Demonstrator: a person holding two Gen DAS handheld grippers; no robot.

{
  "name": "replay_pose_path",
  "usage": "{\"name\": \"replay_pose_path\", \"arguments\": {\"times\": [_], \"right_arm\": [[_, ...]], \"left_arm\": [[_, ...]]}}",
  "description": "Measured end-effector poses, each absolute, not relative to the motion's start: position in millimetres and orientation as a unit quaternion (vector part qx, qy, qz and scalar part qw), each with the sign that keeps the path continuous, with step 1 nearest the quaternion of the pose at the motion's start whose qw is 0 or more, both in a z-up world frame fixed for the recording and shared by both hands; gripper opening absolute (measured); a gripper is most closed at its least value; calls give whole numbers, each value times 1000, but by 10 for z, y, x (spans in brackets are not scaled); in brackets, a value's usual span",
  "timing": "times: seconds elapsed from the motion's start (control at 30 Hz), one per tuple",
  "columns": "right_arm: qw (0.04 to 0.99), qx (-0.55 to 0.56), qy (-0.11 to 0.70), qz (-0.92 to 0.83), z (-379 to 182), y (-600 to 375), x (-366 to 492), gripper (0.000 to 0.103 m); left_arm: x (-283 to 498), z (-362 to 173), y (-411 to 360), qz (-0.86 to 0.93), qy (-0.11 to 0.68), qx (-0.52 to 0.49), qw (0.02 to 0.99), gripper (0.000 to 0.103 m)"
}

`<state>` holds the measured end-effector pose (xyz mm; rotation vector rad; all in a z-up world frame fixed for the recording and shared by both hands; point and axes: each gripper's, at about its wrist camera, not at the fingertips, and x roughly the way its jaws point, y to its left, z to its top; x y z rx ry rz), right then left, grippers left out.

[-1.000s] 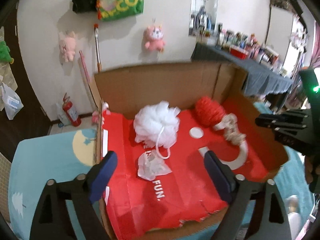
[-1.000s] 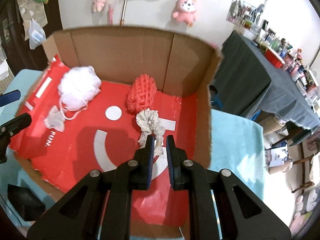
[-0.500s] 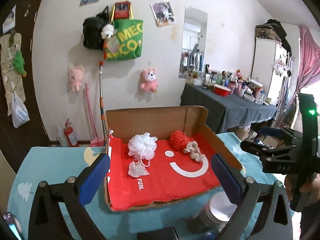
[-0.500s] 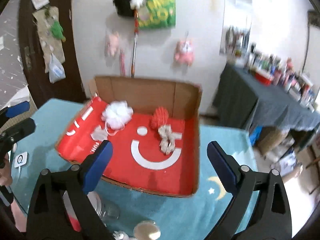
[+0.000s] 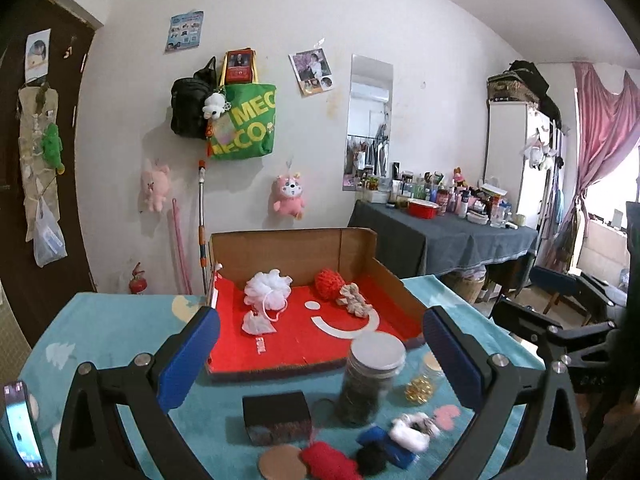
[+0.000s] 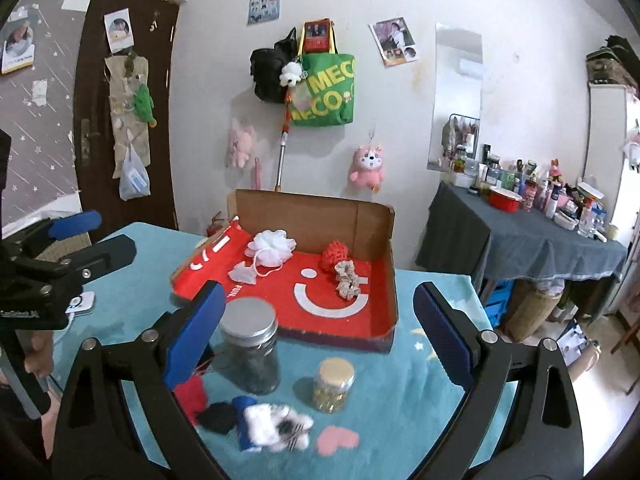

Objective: Organize soft objects
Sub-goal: 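Withdraw both tools from the box back toward the table items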

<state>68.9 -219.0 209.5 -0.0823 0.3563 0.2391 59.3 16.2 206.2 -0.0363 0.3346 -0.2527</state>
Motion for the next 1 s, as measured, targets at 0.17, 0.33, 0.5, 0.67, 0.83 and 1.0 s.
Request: {"name": "replay_pose_path", "arguments": {"times": [0.17,0.33,0.5,0.67,0.83,1.0], "right_arm": [[978,-29,172,117,2009,-2212,402,96],[979,-19,166,119,1997,-2236,173,96],[980,-16,157,119,1975,-2251,-12,96],[979,-16,167,112,1762,-2228,-61,96],[974,-2,199,107,1367,-2237,28,96],[969,9,227,97,993,-2265,100,96]], "left_arm": [[340,2034,169,-126,162,-21,979,103],[130,2112,170,-130,157,-20,979,103],[-58,2073,151,-131,150,-17,980,103],[-19,1737,116,-132,174,-31,975,103],[67,1341,125,-135,208,-52,967,103],[169,974,146,-120,238,-59,962,103]]}}
